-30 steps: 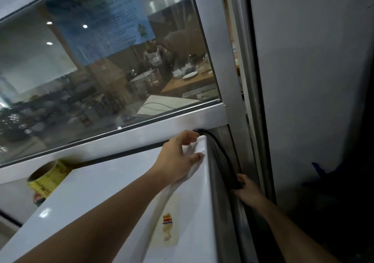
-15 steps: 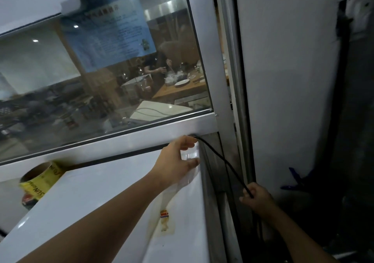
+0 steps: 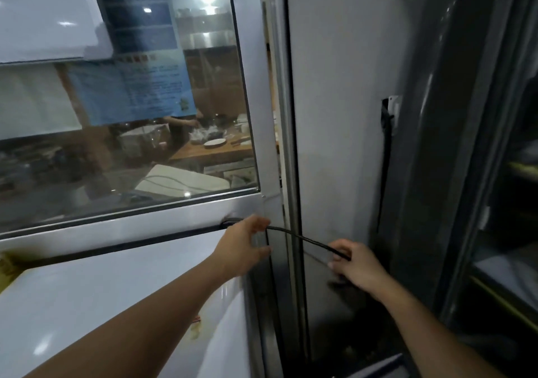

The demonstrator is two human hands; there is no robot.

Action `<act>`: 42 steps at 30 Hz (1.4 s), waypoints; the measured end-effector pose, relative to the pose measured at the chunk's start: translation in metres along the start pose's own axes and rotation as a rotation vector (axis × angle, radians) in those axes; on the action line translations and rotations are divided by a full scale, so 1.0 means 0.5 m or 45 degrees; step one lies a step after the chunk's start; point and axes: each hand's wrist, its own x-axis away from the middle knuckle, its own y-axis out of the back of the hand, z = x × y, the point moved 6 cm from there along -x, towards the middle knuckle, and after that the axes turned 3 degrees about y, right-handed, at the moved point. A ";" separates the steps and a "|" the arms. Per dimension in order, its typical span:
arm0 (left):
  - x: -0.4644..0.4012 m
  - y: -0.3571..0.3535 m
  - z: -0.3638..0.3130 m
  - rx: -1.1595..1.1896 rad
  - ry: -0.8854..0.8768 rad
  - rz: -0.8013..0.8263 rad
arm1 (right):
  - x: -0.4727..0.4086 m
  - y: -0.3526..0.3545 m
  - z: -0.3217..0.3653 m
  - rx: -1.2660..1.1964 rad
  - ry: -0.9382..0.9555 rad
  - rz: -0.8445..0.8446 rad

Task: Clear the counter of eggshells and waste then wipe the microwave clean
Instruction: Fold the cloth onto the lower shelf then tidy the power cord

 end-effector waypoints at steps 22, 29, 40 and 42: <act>-0.081 -0.008 -0.112 0.070 -0.145 -0.134 | 0.020 0.050 0.212 0.174 0.270 0.012; -0.064 0.078 -0.095 0.452 -0.100 -0.248 | 0.036 0.017 0.141 -0.004 0.047 0.053; -0.025 0.150 -0.085 0.513 -0.119 -0.316 | 0.092 0.059 0.151 -0.109 0.058 -0.338; -0.013 0.159 -0.124 0.411 -0.227 -0.299 | 0.103 0.105 0.189 -0.085 0.115 -0.397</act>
